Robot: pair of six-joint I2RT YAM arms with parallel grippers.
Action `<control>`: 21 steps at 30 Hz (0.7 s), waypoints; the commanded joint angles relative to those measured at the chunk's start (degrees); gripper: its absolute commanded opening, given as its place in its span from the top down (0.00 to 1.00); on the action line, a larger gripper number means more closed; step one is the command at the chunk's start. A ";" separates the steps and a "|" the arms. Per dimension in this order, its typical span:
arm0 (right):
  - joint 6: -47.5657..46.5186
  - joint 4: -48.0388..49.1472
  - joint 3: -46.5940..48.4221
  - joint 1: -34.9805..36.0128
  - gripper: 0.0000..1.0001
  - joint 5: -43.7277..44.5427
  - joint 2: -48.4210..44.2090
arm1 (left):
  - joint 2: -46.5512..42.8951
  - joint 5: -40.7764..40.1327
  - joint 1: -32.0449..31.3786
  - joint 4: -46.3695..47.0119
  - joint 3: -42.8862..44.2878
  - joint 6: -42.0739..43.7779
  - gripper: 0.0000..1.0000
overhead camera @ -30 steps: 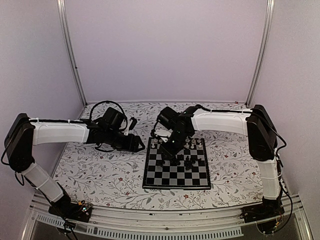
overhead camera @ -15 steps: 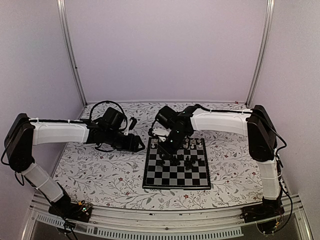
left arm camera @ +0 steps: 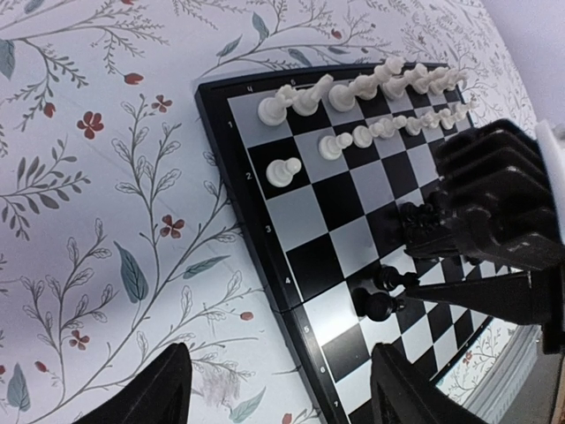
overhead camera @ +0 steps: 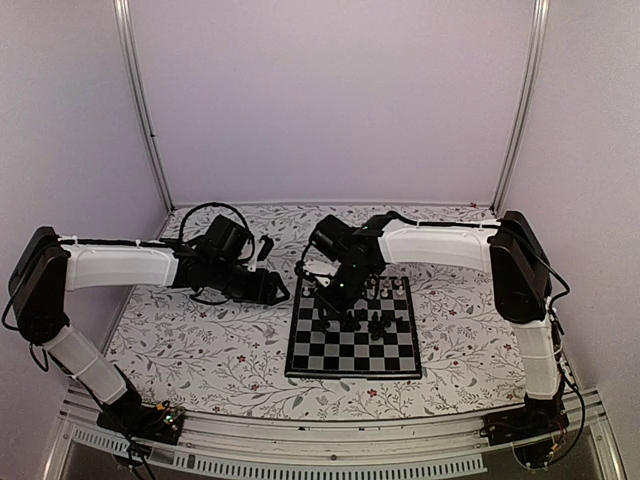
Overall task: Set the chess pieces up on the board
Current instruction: Pick up the chess piece from the chessboard.
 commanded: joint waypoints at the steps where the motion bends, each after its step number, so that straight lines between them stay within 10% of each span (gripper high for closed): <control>1: -0.16 -0.28 0.47 0.33 0.74 0.33 1.91 | -1.19 0.45 0.64 1.16 -0.49 -0.27 0.29; 21: -0.16 0.17 0.01 0.36 0.69 -0.51 1.39 | -0.92 0.47 0.73 1.72 -0.63 -0.18 0.29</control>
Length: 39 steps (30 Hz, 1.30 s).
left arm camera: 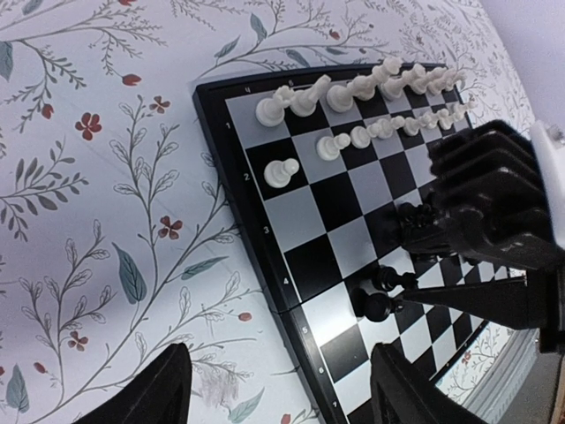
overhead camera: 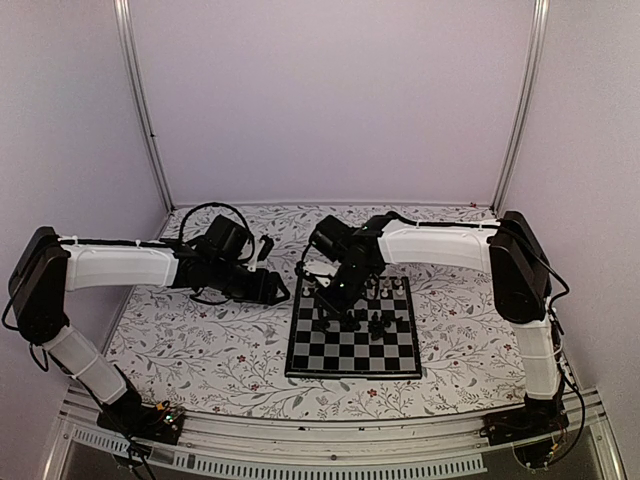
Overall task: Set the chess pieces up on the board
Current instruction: Pick up the chess piece from the chessboard.
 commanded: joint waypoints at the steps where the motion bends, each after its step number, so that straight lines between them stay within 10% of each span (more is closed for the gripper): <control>1: -0.14 0.22 -0.04 0.34 0.70 -0.35 1.42 | -0.94 0.24 0.71 1.57 -0.57 -0.19 0.29; 20: -0.14 -0.84 1.44 0.34 0.88 0.82 -1.34 | -0.10 0.61 1.11 1.17 0.53 0.78 0.29; 26: -0.05 -1.43 2.05 0.38 0.66 0.77 -3.07 | 0.34 0.89 1.32 1.25 0.71 0.79 0.29; 39: -0.14 -0.04 -0.22 0.37 0.67 0.93 -0.14 | 0.26 0.74 1.40 1.07 0.60 0.61 0.29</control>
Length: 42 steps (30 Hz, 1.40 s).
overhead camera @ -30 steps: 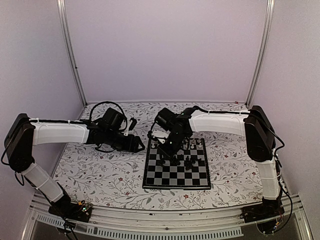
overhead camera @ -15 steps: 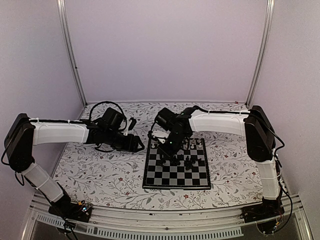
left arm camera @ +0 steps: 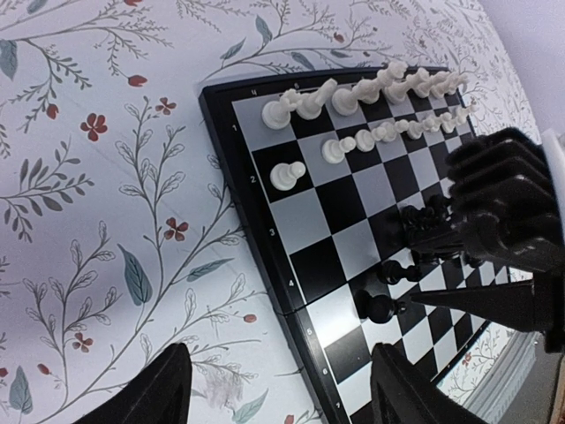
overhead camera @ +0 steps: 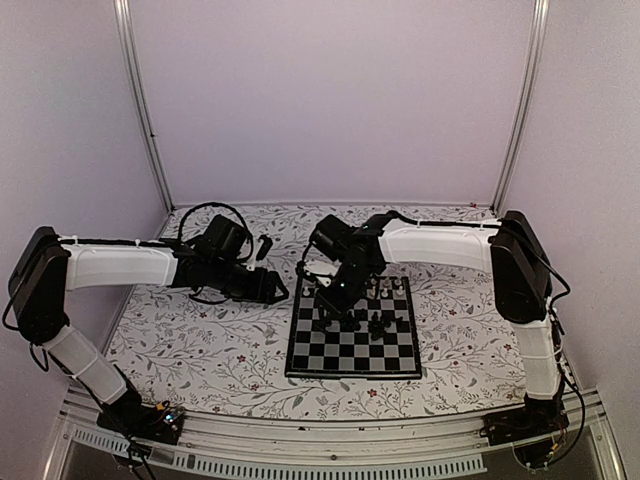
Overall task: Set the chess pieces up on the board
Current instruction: Pick up the chess piece from the chessboard.
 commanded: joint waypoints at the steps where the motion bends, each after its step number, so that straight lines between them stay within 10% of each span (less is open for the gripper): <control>1: 0.01 0.97 -0.42 0.40 0.69 0.71 0.39 | 0.17 0.43 0.78 0.77 0.77 0.52 0.29; 42: 0.46 -2.12 -1.65 0.36 0.97 5.93 -10.55 | 0.88 -0.16 2.08 0.24 1.84 1.14 0.29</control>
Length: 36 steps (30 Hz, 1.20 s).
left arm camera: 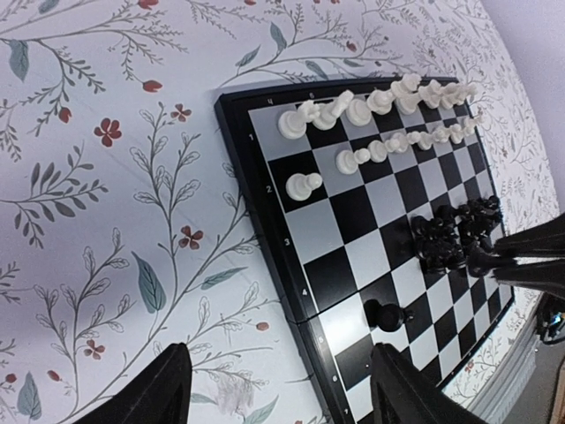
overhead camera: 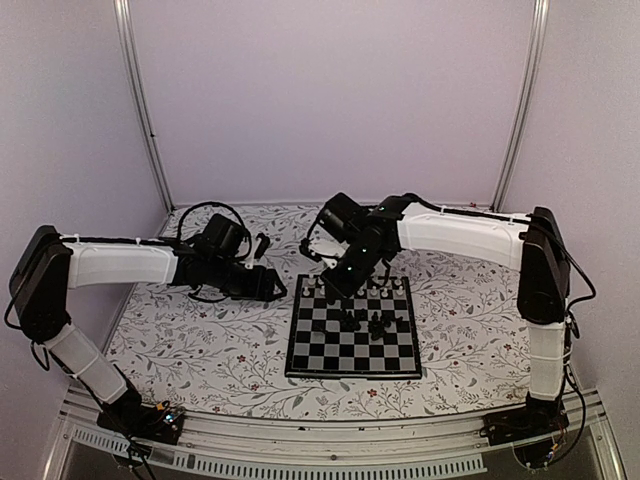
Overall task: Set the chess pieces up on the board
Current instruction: Pick up the chess piece from the chessboard, then place the chess piece on the chessboard.
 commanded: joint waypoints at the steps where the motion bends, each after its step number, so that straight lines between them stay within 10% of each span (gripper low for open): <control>1: 0.37 -0.78 -3.45 0.39 0.97 1.80 -6.99 | 0.11 -0.39 0.93 -0.42 1.85 1.30 0.29; 23: 4.77 7.51 -44.88 0.53 0.98 3.80 -38.19 | -1.11 -3.51 1.02 -5.97 6.98 2.73 0.28; 36: 7.62 5.01 -43.89 8.14 0.99 10.72 -33.63 | -1.90 -2.45 1.19 -3.32 3.40 4.37 0.28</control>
